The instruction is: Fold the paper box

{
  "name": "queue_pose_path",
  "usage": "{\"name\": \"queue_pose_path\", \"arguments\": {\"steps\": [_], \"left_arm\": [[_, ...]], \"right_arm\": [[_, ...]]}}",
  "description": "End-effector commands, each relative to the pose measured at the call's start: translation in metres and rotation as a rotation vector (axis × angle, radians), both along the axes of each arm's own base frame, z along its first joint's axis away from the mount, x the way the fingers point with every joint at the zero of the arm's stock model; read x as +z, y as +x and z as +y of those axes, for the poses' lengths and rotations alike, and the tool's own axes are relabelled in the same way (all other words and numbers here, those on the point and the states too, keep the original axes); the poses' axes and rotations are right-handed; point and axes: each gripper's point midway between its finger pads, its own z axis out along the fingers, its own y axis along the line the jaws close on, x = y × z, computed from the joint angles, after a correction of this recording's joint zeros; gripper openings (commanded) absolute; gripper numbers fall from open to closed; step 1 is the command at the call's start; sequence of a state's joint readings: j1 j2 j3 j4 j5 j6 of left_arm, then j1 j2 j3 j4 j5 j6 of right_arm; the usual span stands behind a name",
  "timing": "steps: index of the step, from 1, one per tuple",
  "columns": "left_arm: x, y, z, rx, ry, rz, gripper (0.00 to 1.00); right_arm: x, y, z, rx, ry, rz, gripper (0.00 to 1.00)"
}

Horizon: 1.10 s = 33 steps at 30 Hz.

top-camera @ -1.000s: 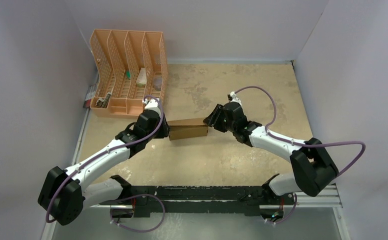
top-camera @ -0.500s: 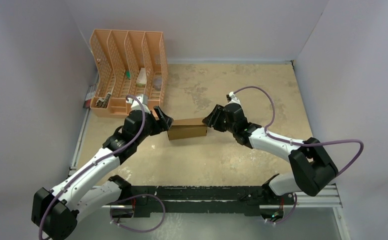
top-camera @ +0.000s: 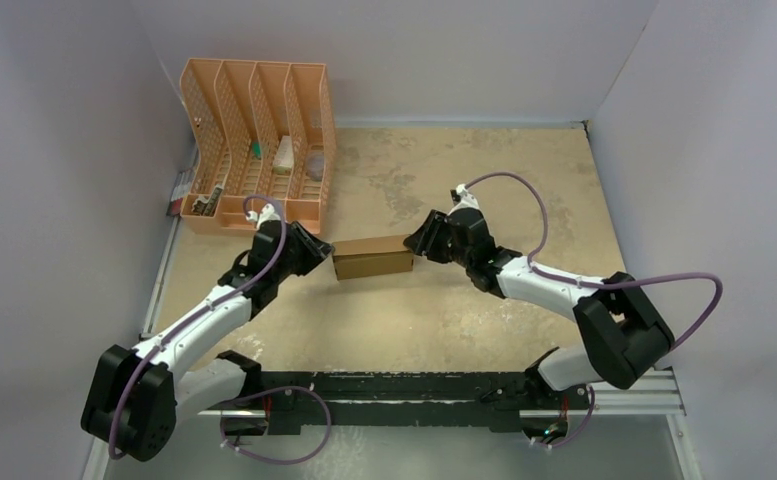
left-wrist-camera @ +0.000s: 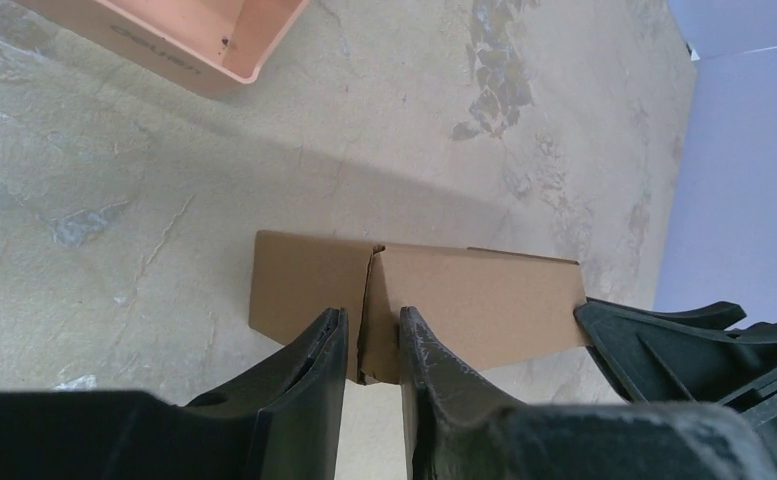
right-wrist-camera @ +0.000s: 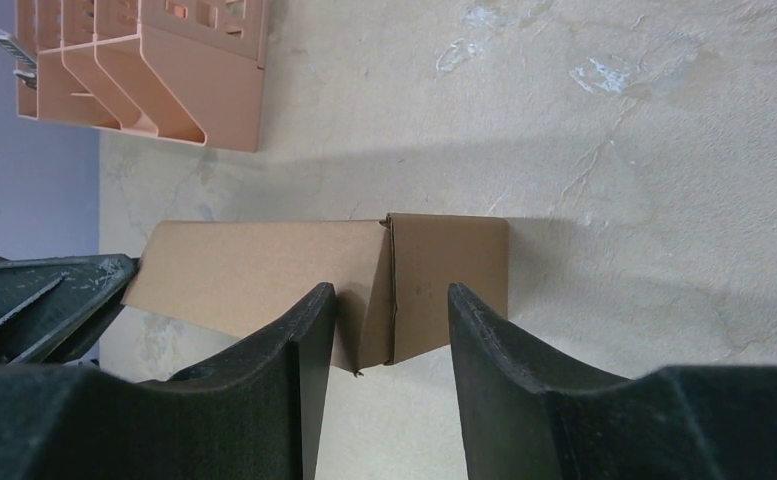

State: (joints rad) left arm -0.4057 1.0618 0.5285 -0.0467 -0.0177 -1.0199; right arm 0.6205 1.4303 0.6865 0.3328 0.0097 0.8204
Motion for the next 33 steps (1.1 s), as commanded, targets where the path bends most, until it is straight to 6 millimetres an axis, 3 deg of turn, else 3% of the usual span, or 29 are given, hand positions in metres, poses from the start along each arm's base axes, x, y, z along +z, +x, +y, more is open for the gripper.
{"name": "queue_pose_path", "arguments": {"steps": [1,6,12,18,21,24,30,33], "left_arm": [[-0.016,-0.013,0.000,-0.002,-0.026,0.053,0.25],[-0.046,-0.028,0.009,0.003,0.020,0.130,0.27],[-0.082,-0.048,0.010,-0.011,0.016,0.213,0.23],[-0.107,-0.060,0.023,0.020,0.057,0.229,0.22],[-0.115,-0.065,0.028,0.029,0.083,0.238,0.18],[-0.102,-0.059,0.023,0.009,0.071,0.195,0.15],[-0.040,-0.034,0.002,-0.070,0.013,0.030,0.28],[-0.027,-0.035,-0.008,-0.137,-0.001,0.010,0.31]], "right_arm": [[-0.050,-0.025,-0.015,0.046,-0.125,0.101,0.47],[-0.069,-0.043,-0.015,0.104,-0.120,0.147,0.45],[-0.101,-0.065,-0.024,0.141,-0.133,0.195,0.43],[-0.133,-0.078,-0.027,0.163,-0.132,0.231,0.35],[-0.131,-0.078,-0.024,0.174,-0.113,0.214,0.30],[-0.113,-0.077,-0.018,0.213,-0.093,0.177,0.28],[-0.062,-0.068,-0.010,0.282,-0.098,0.074,0.30],[-0.048,-0.067,-0.014,0.301,-0.121,0.024,0.32]]}}
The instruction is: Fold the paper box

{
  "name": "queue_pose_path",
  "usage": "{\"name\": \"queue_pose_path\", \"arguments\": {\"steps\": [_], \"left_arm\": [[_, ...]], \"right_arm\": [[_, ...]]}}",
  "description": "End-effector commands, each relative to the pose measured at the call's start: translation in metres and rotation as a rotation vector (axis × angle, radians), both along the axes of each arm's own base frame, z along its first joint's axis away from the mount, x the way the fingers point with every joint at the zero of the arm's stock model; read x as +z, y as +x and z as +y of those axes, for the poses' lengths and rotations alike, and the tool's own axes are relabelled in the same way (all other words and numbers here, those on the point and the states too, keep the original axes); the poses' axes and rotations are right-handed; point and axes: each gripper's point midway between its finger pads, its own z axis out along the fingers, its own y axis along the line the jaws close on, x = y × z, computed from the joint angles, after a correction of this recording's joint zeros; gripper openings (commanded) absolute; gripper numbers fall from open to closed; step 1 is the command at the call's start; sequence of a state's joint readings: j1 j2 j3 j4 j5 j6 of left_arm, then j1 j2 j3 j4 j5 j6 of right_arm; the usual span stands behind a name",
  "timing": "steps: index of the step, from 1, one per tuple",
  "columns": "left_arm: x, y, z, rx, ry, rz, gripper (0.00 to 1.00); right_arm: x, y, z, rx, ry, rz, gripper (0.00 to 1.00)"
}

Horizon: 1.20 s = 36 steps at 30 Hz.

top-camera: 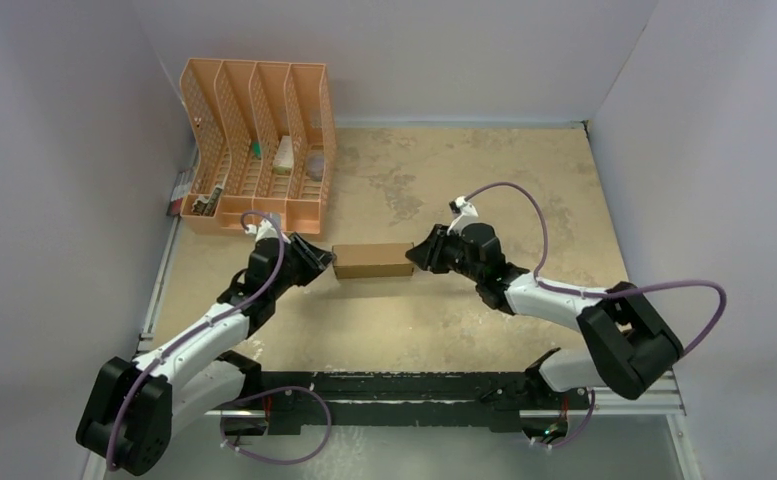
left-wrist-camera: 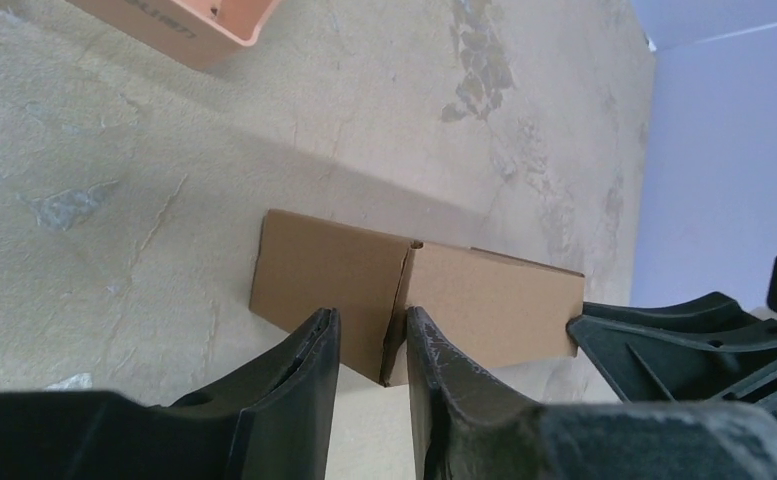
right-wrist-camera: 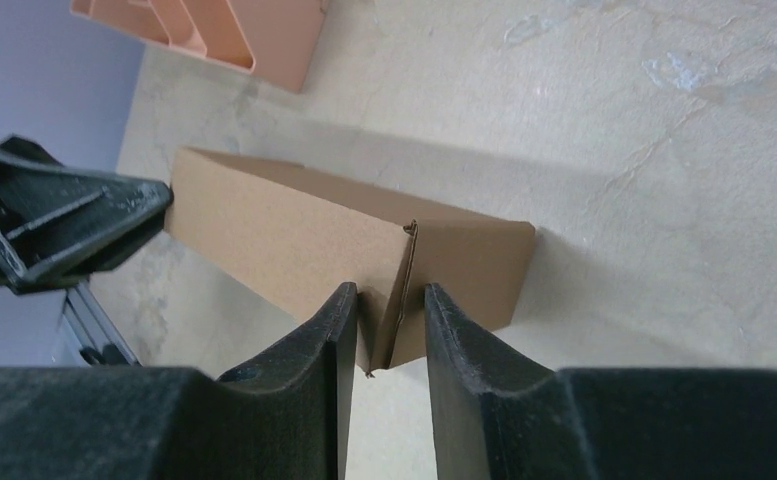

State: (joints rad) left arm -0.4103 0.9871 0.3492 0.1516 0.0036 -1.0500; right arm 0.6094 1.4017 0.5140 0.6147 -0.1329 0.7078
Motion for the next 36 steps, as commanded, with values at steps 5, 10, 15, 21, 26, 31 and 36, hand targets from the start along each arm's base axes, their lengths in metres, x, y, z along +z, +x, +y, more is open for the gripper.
{"name": "queue_pose_path", "arguments": {"steps": [5,10,15,21,26,31,36], "left_arm": [[-0.020,-0.044,-0.013,-0.212,0.076,0.127,0.33],[-0.019,-0.061,-0.010,-0.228,0.057,0.144,0.39],[-0.002,-0.065,-0.005,-0.205,0.058,0.128,0.49],[0.016,-0.047,0.017,-0.102,0.182,0.121,0.66],[0.046,-0.012,0.050,0.039,0.364,0.068,0.85],[0.102,0.008,0.102,0.278,0.523,-0.032,1.00],[0.180,-0.009,0.154,0.497,0.628,-0.177,1.00]], "right_arm": [[-0.050,-0.063,-0.028,0.151,-0.201,0.146,0.33],[-0.049,-0.081,-0.038,0.157,-0.191,0.148,0.33],[-0.037,-0.091,-0.055,0.138,-0.233,0.139,0.41],[-0.006,-0.074,-0.079,-0.008,-0.303,0.078,0.61],[0.014,-0.035,-0.108,-0.162,-0.476,0.011,0.75],[0.044,0.006,-0.152,-0.363,-0.623,-0.026,0.92],[0.073,0.020,-0.213,-0.587,-0.691,-0.013,0.99]]}}
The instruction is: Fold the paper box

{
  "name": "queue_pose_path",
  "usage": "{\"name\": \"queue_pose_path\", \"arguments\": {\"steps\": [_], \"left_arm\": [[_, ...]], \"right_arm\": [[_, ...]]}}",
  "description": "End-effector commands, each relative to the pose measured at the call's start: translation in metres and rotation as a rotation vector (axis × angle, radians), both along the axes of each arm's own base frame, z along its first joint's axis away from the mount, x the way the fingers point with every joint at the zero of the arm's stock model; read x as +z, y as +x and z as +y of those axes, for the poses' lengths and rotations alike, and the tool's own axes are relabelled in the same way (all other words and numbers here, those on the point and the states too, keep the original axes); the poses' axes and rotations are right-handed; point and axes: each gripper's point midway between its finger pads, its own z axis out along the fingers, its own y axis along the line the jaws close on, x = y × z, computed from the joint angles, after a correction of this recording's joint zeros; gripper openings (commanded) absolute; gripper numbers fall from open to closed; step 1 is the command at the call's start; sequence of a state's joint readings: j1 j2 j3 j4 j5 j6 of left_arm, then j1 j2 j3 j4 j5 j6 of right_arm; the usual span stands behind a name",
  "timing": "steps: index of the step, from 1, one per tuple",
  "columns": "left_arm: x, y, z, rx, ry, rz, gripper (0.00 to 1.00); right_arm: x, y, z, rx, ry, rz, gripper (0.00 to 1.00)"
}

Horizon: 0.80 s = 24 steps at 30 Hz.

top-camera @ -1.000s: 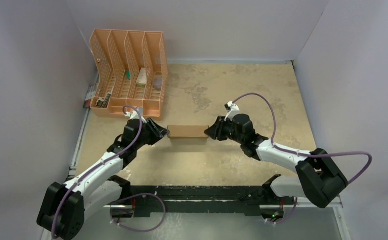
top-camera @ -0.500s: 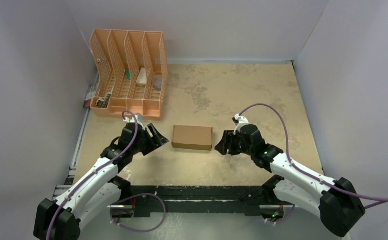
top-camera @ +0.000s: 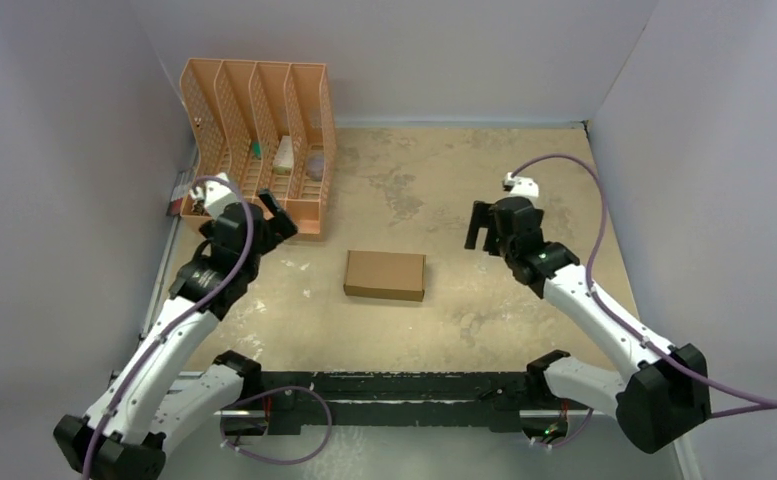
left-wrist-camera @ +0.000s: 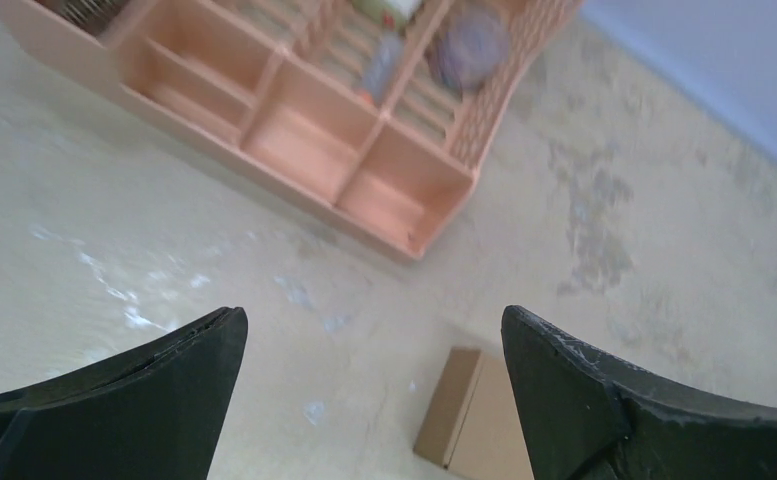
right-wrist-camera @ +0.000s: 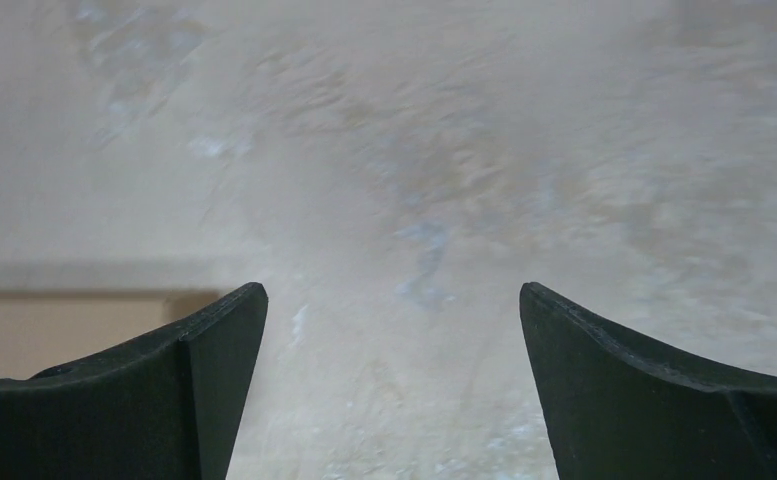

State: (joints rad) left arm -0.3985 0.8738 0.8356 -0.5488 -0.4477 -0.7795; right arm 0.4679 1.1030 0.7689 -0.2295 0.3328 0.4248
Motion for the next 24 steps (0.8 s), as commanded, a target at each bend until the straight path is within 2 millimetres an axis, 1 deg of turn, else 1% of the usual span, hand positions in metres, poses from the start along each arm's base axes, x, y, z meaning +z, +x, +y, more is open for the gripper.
{"name": "queue_pose_path", "arguments": {"steps": [1,4,6,8,11,14,17,19,21,24], "left_arm": [[0.087,-0.020,0.067,0.218,0.185,-0.197,1.00],[0.118,-0.043,0.094,0.307,0.252,-0.247,1.00],[0.136,-0.057,0.110,0.361,0.283,-0.284,1.00],[0.150,-0.070,0.121,0.392,0.299,-0.320,1.00],[0.171,-0.084,0.127,0.389,0.303,-0.394,1.00],[0.190,-0.093,0.132,0.383,0.305,-0.459,1.00],[0.205,-0.102,0.136,0.389,0.309,-0.507,1.00],[0.213,-0.102,0.135,0.375,0.305,-0.533,1.00],[0.220,-0.102,0.132,0.356,0.294,-0.554,1.00],[0.222,-0.099,0.129,0.355,0.275,-0.566,1.00]], "right_arm": [[0.042,0.006,-0.068,-0.227,-0.134,-0.085,0.99],[0.080,-0.003,-0.096,-0.335,-0.166,-0.202,0.99],[0.108,-0.015,-0.115,-0.410,-0.188,-0.295,0.99],[0.135,-0.028,-0.129,-0.450,-0.194,-0.377,0.99],[0.169,-0.043,-0.137,-0.424,-0.209,-0.494,0.99],[0.195,-0.060,-0.144,-0.409,-0.202,-0.583,0.99],[0.211,-0.074,-0.153,-0.439,-0.199,-0.641,0.99],[0.217,-0.080,-0.157,-0.451,-0.195,-0.672,0.99],[0.219,-0.080,-0.157,-0.446,-0.194,-0.695,0.99],[0.220,-0.077,-0.153,-0.423,-0.199,-0.711,0.99]]}}
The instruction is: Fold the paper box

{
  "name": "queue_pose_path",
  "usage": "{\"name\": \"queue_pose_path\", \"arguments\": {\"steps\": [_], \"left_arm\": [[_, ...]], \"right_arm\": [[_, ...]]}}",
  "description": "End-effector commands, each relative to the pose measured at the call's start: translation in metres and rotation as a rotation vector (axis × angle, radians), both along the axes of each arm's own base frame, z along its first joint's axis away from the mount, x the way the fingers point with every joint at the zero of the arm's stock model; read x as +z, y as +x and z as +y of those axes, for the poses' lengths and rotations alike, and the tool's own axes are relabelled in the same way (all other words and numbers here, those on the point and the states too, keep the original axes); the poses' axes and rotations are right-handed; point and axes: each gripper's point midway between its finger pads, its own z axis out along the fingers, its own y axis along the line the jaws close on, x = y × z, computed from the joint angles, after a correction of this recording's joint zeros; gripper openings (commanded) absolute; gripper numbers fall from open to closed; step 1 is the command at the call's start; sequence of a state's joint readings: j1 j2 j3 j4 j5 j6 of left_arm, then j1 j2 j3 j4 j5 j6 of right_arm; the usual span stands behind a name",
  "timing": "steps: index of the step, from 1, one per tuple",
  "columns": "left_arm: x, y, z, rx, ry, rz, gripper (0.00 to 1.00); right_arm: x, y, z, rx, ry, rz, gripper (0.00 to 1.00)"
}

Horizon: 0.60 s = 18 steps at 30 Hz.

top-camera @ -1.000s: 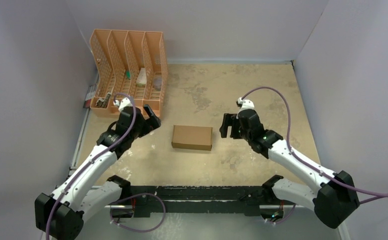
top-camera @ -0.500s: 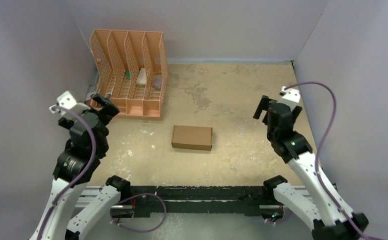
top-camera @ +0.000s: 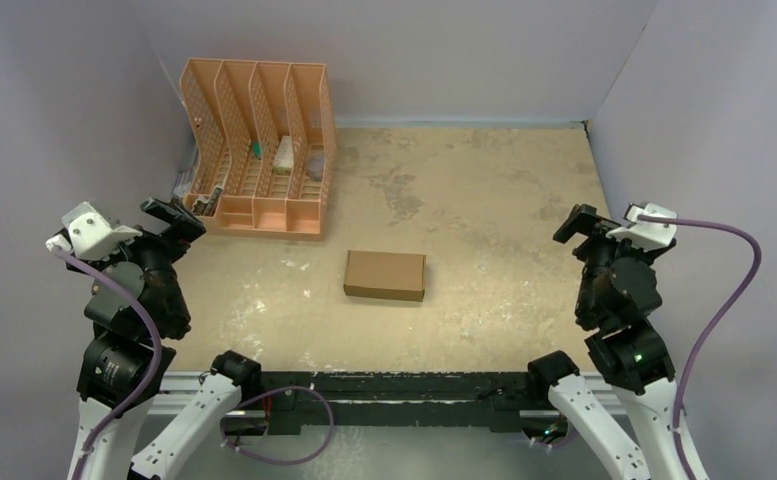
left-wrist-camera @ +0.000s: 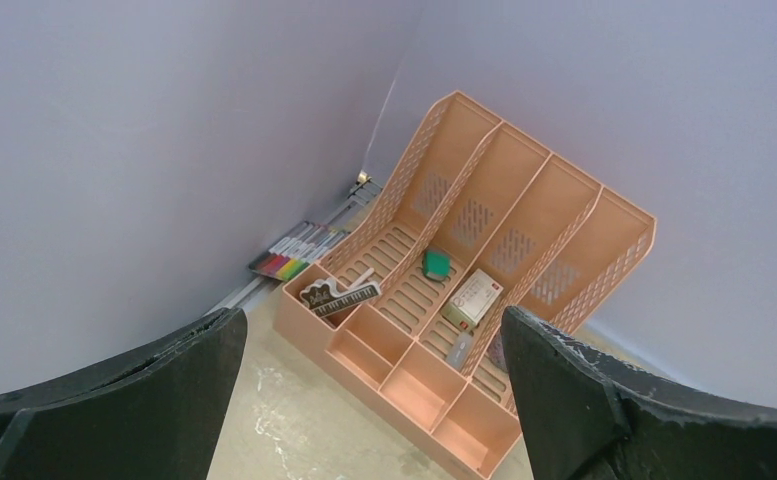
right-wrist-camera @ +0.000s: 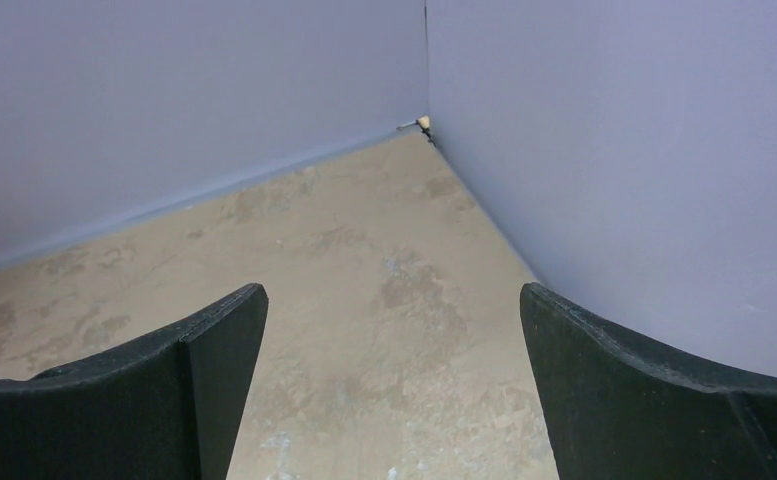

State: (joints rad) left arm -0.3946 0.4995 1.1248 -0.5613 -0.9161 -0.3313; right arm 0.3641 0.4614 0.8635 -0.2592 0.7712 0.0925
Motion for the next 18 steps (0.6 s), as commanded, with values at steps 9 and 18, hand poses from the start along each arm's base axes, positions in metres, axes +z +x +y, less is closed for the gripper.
{"name": "queue_pose_path", "arguments": {"steps": [9,18], "left_arm": [[0.014,0.012,-0.011,-0.048,-0.019,-0.069,1.00],[0.008,0.017,-0.015,-0.058,-0.031,-0.061,1.00]], "right_arm": [[0.007,0.013,0.000,-0.024,-0.025,-0.026,0.99],[0.009,0.012,0.000,-0.019,-0.025,-0.042,0.99]]}}
